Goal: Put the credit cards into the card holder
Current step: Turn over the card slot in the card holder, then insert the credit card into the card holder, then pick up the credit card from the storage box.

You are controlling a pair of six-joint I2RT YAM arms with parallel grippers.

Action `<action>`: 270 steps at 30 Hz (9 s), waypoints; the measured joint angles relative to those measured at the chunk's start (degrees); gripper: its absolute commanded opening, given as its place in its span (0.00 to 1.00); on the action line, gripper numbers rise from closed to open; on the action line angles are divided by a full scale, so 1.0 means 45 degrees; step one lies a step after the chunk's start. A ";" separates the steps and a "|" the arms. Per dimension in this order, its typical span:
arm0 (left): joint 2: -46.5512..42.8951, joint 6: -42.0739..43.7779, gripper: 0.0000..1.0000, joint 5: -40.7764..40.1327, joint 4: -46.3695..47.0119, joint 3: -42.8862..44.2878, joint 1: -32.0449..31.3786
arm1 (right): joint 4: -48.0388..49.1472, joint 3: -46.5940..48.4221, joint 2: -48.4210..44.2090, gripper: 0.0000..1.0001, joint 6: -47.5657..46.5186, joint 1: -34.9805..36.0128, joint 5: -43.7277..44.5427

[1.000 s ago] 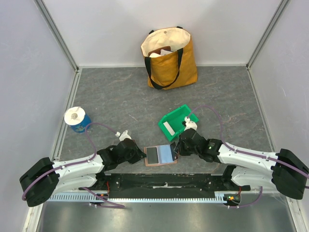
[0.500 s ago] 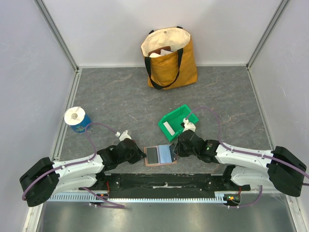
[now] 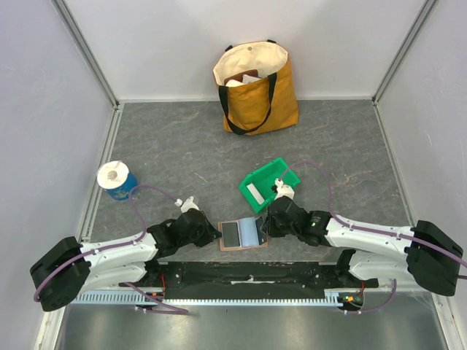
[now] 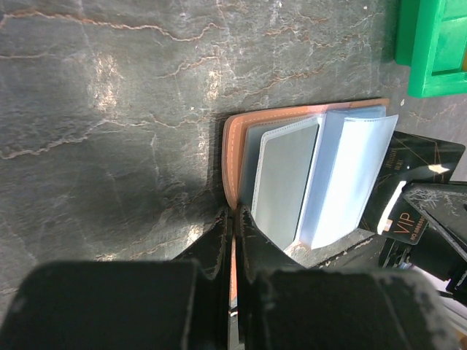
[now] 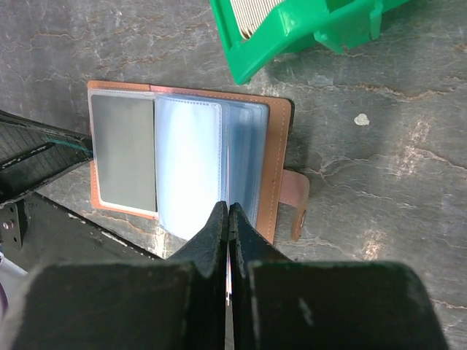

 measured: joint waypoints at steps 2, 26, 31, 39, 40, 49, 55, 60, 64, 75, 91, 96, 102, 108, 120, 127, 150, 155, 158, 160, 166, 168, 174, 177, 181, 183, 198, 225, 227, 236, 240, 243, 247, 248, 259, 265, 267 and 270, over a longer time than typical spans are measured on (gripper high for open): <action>0.0000 0.0000 0.02 0.0000 0.0000 0.0000 0.0000 | -0.0204 0.0146 -0.0044 0.00 -0.0005 0.0058 0.0141; 0.0107 0.0000 0.02 0.0102 0.0151 0.0000 0.0000 | 0.0296 0.0933 0.0345 0.00 -0.0039 0.0675 -0.0238; 0.0107 0.0000 0.02 0.0102 0.0155 -0.0005 0.0000 | 0.1146 0.0991 0.1287 0.00 0.0063 0.0894 -0.0729; 0.0165 0.0000 0.02 0.0136 0.0233 -0.0005 0.0000 | 0.1977 0.1083 0.1841 0.00 0.0068 0.0996 -0.1268; 0.0189 0.0000 0.02 0.0151 0.0267 -0.0005 0.0000 | 0.2059 0.1190 0.1899 0.00 0.0049 0.0996 -0.1341; 0.0272 0.0000 0.02 0.0194 0.0384 -0.0010 0.0000 | 0.3075 0.1462 0.2351 0.00 0.0058 0.0996 -0.2030; 0.0238 0.0000 0.02 0.0194 0.0461 -0.0073 0.0000 | 0.3201 0.0709 0.1258 0.00 0.0374 0.0986 -0.1025; 0.0272 0.0000 0.02 0.0204 0.0627 -0.0141 0.0000 | 0.3638 -0.0204 0.0792 0.00 0.0753 0.0894 -0.0695; 0.0486 0.0000 0.02 0.0238 0.0821 -0.0141 0.0000 | 0.4371 -0.0894 0.0865 0.00 0.1059 0.0787 -0.0699; 0.0981 -0.0005 0.02 0.0423 0.1433 -0.0136 0.0000 | 0.6343 -0.2569 0.0996 0.00 0.1821 0.0015 -0.1103; 0.1574 -0.0005 0.02 0.0544 0.2016 -0.0029 0.0000 | 0.9219 -0.3643 0.2055 0.00 0.2633 -0.0612 -0.2016; 0.1622 -0.0005 0.02 0.0544 0.2069 -0.0029 0.0000 | 1.0074 -0.3876 0.2390 0.00 0.2875 -0.0622 -0.2127; 0.1661 -0.0005 0.02 0.0544 0.2093 -0.0029 0.0000 | 1.0661 -0.4036 0.2569 0.00 0.3045 -0.0617 -0.2312; 0.1666 -0.0005 0.02 0.0544 0.2098 -0.0029 0.0000 | 1.1200 -0.4031 0.3060 0.00 0.3094 -0.0627 -0.2327; 0.1613 -0.0005 0.02 0.0544 0.2113 -0.0058 0.0000 | 1.0214 -0.3628 0.2647 0.00 0.2885 -0.0340 -0.1559; 0.1375 -0.0005 0.02 0.0554 0.2176 -0.0189 0.0000 | 0.9724 -0.3546 0.2516 0.00 0.2705 -0.0282 -0.1277; 0.0962 -0.0015 0.02 0.0529 0.2001 -0.0393 0.0000 | 0.8757 -0.1943 0.3798 0.08 0.2730 0.0364 -0.1205; 0.0797 -0.0019 0.02 0.0481 0.1855 -0.0466 0.0005 | 0.7359 -0.1161 0.3881 0.26 0.2589 0.0714 -0.0714; 0.0729 -0.0019 0.02 0.0476 0.1807 -0.0471 0.0005 | 0.6411 -0.0874 0.3779 0.39 0.2429 0.0831 -0.0384; 0.0709 -0.0019 0.02 0.0476 0.1807 -0.0471 0.0000 | 0.5756 -0.0787 0.3429 0.50 0.2293 0.0913 -0.0199; 0.0709 -0.0019 0.02 0.0476 0.1812 -0.0476 0.0000 | 0.4731 -0.0680 0.2691 0.58 0.1967 0.1049 0.0029; 0.0709 -0.0019 0.02 0.0476 0.1817 -0.0476 0.0000 | 0.4711 -0.0631 0.2735 0.58 0.1875 0.1054 -0.0015; 0.0709 -0.0019 0.02 0.0481 0.1855 -0.0500 0.0005 | 0.5110 -0.0146 0.3560 0.56 0.1617 0.1049 -0.0432; 0.0714 -0.0019 0.02 0.0486 0.1865 -0.0515 0.0005 | 0.5202 0.0107 0.3861 0.56 0.1389 0.1044 -0.0568; 0.0724 -0.0019 0.02 0.0486 0.1909 -0.0544 0.0005 | 0.5081 0.0355 0.4080 0.51 0.1175 0.1069 -0.0622; 0.0733 -0.0019 0.02 0.0481 0.1919 -0.0549 0.0005 | 0.4901 0.0534 0.4201 0.46 0.1054 0.1107 -0.0617; 0.0787 -0.0019 0.02 0.0525 0.2016 -0.0544 0.0024 | 0.2603 0.1627 0.3682 0.64 -0.0185 0.1486 0.0034; 0.0384 -0.0010 0.02 0.0495 0.1564 -0.0544 0.0024 | -0.0806 0.5799 0.4585 0.82 -0.6674 -0.4328 -0.3016; 0.0384 -0.0010 0.02 0.0491 0.1564 -0.0544 0.0024 | -0.0758 0.5906 0.4940 0.83 -0.6819 -0.4449 -0.3269; 0.0408 -0.0010 0.02 0.0486 0.1569 -0.0544 0.0024 | -0.0525 0.6028 0.6003 0.84 -0.6994 -0.4537 -0.4269; 0.0466 -0.0010 0.02 0.0491 0.1579 -0.0544 0.0024 | -0.0491 0.6028 0.6178 0.82 -0.6989 -0.4546 -0.4590; 0.0471 -0.0015 0.02 0.0486 0.1579 -0.0544 0.0024 | -0.0432 0.6028 0.6266 0.80 -0.7004 -0.4546 -0.4886; 0.0476 -0.0010 0.02 0.0486 0.1579 -0.0544 0.0024 | -0.0432 0.6028 0.6295 0.73 -0.7028 -0.4619 -0.5260; 0.0476 -0.0010 0.02 0.0491 0.1579 -0.0544 0.0024 | -0.0432 0.6028 0.6295 0.71 -0.7033 -0.4643 -0.5338; 0.0471 -0.0010 0.02 0.0491 0.1579 -0.0544 0.0024 | -0.0432 0.6028 0.6295 0.52 -0.7028 -0.5090 -0.5897; 0.0554 -0.0015 0.02 0.0500 0.1661 -0.0544 0.0024 | -0.0432 0.6028 0.6295 0.41 -0.7009 -0.5134 -0.6115; 0.0597 -0.0015 0.02 0.0505 0.1719 -0.0544 0.0024 | -0.0432 0.6028 0.6295 0.37 -0.7009 -0.5153 -0.6164; 0.0685 -0.0010 0.02 0.0520 0.1821 -0.0544 0.0024 | -0.0427 0.6028 0.6290 0.32 -0.7004 -0.5207 -0.6207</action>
